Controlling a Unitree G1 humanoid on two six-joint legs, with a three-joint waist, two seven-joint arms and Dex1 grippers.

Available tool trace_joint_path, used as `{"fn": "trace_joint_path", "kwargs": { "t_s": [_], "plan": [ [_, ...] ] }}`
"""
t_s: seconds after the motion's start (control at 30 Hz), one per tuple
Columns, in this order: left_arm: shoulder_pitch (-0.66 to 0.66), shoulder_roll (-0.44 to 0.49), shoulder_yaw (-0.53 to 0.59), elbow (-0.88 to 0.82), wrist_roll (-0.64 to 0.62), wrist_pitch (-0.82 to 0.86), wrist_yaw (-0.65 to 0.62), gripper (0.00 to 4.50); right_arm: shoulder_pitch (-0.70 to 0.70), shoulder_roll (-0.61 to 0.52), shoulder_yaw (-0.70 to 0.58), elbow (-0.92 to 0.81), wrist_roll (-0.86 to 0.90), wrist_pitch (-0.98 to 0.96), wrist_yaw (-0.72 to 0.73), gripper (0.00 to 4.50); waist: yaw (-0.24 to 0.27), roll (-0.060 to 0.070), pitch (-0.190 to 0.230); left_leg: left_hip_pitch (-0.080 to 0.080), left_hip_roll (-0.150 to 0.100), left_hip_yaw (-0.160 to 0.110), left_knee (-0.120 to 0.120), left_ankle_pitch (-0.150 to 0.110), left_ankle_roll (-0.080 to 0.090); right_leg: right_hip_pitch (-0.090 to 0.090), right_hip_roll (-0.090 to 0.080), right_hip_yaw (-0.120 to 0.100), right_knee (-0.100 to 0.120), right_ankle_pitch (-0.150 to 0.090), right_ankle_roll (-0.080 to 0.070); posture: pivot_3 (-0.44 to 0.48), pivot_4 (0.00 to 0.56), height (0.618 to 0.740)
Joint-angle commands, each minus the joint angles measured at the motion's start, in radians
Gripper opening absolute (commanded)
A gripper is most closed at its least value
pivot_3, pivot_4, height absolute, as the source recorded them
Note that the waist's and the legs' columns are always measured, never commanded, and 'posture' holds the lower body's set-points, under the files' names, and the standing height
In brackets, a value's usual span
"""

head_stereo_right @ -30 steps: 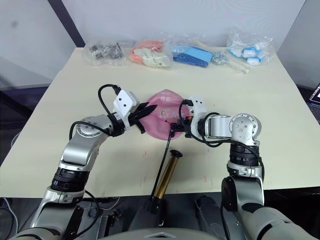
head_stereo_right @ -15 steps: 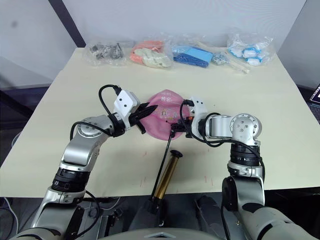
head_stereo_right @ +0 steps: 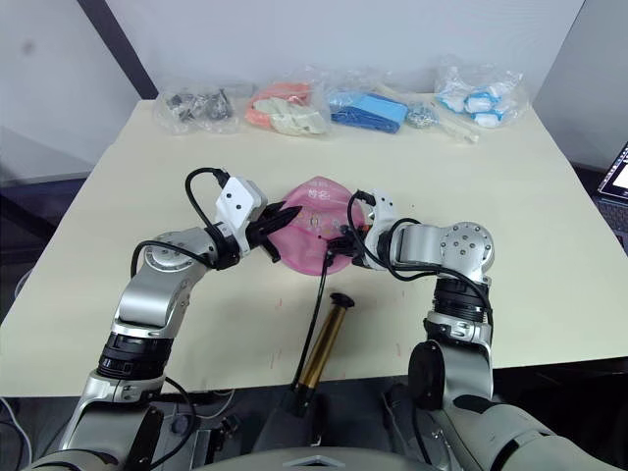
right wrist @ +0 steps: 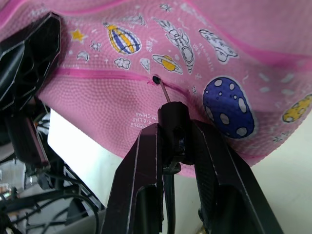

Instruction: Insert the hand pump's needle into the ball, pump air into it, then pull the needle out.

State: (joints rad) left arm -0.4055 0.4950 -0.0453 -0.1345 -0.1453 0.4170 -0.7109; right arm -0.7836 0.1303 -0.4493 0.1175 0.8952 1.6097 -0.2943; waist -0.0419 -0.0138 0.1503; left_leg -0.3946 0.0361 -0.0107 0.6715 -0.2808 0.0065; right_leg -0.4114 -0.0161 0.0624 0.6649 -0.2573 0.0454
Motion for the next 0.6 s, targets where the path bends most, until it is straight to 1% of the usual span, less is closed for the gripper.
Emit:
{"fn": "trace_joint_path", "kwargs": {
  "t_s": [0.03, 0.2, 0.6],
  "plan": [
    [0.048, -0.021, -0.069, -0.034, -0.052, 0.078, -0.052, 0.03, -0.052, 0.049, -0.060, 0.006, -0.072, 0.005, -0.076, 0.35, 0.000, 0.001, -0.001, 0.000, 0.000, 0.000, 0.000, 0.000, 0.000, 0.000, 0.000, 0.000, 0.000, 0.000, 0.000, 0.000, 0.150, 0.740],
    [0.054, -0.021, -0.076, -0.044, -0.065, 0.123, -0.062, 0.03, -0.088, 0.079, -0.079, 0.038, -0.086, -0.022, -0.099, 0.35, 0.000, 0.002, -0.002, 0.001, 0.000, 0.000, 0.000, 0.000, 0.000, 0.000, 0.000, 0.000, 0.000, 0.000, 0.000, 0.000, 0.150, 0.740],
    [0.043, -0.045, -0.074, -0.028, -0.069, 0.172, -0.051, 0.03, -0.119, 0.126, -0.015, 0.063, -0.074, -0.055, -0.086, 0.35, -0.002, 0.003, -0.006, 0.003, 0.000, 0.001, -0.001, 0.000, 0.000, 0.002, 0.000, 0.002, -0.001, 0.000, 0.000, 0.000, 0.150, 0.740]
  ]
}}
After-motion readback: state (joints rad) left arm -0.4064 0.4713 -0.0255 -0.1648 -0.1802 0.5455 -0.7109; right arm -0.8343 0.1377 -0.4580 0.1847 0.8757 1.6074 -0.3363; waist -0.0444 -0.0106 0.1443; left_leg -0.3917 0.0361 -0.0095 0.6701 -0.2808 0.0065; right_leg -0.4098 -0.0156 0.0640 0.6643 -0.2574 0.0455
